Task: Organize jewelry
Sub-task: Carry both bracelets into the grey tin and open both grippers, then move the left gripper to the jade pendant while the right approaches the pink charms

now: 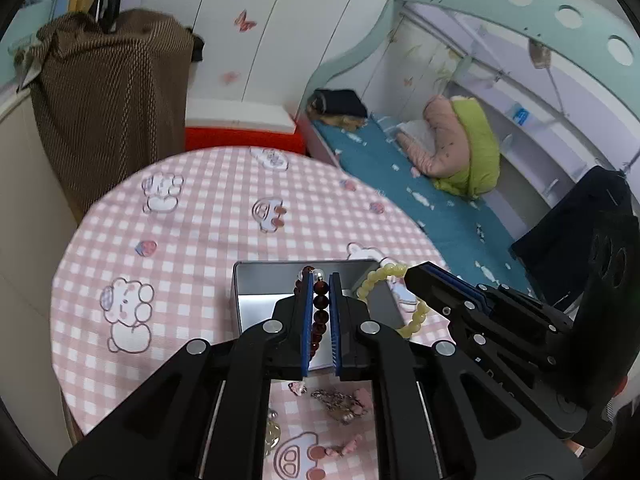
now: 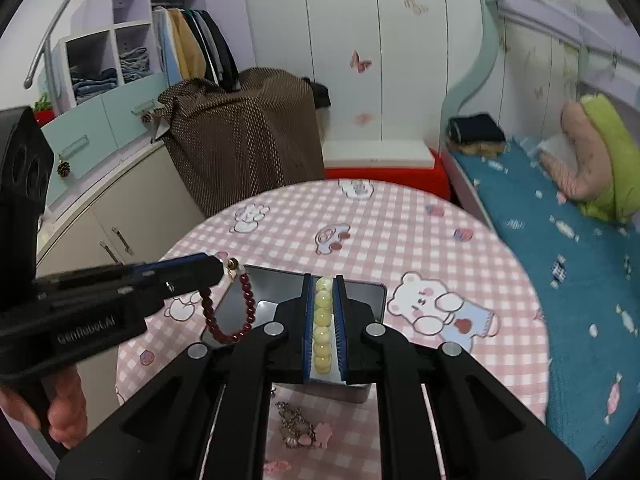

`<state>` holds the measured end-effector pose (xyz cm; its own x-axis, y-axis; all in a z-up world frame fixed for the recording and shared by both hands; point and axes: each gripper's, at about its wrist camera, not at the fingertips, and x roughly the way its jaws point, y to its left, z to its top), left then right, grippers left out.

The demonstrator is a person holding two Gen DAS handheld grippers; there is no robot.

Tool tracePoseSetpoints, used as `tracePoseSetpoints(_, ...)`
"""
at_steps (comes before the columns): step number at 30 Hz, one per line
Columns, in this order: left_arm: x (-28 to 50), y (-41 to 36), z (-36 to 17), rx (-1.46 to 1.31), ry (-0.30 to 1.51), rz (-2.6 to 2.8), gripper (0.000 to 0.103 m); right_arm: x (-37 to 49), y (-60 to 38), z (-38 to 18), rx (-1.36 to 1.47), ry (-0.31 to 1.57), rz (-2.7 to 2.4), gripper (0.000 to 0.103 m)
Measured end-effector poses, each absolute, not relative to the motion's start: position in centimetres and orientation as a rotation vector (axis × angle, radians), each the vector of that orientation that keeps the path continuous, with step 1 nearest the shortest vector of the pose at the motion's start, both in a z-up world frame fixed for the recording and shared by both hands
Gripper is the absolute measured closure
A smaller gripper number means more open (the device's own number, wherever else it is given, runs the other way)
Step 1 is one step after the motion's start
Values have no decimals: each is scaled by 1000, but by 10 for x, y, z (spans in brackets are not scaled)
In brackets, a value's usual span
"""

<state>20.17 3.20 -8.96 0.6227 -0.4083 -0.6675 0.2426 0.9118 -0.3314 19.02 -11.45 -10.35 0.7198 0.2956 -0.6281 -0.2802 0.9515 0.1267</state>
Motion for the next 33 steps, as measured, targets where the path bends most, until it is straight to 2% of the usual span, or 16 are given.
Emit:
tracePoseSetpoints(11, 230, 24, -132, -204, 930, -368, 95, 215, -114, -137, 49, 812, 349, 94)
tracePoseSetpoints(14, 230, 21, -132, -173, 930, -354, 94, 217, -119, -135, 81, 819, 373, 91)
tracePoseSetpoints(15, 228, 21, -130, -161, 919, -345, 94, 216, -121, -133, 82, 814, 357, 88)
tracePoseSetpoints(16, 227, 20, -128, -152, 913, -341, 93, 215, -122, -130, 78, 804, 340, 78)
tracePoseSetpoints(17, 226, 21, -126, -144, 908, -338, 81, 214, -124, -127, 73, 791, 317, 71)
tracePoseSetpoints(19, 222, 22, -119, -107, 879, -287, 65, 211, -129, -122, 54, 766, 255, 34)
tracePoseSetpoints(21, 218, 24, -113, -79, 851, -253, 49, 207, -137, -117, 47, 730, 204, 23)
tracePoseSetpoints(22, 217, 26, -111, -80, 844, -249, 41, 205, -140, -115, 51, 726, 198, 22)
tracePoseSetpoints(33, 203, 34, -107, -59, 837, -213, 40, 191, -150, -108, 47, 713, 170, 22)
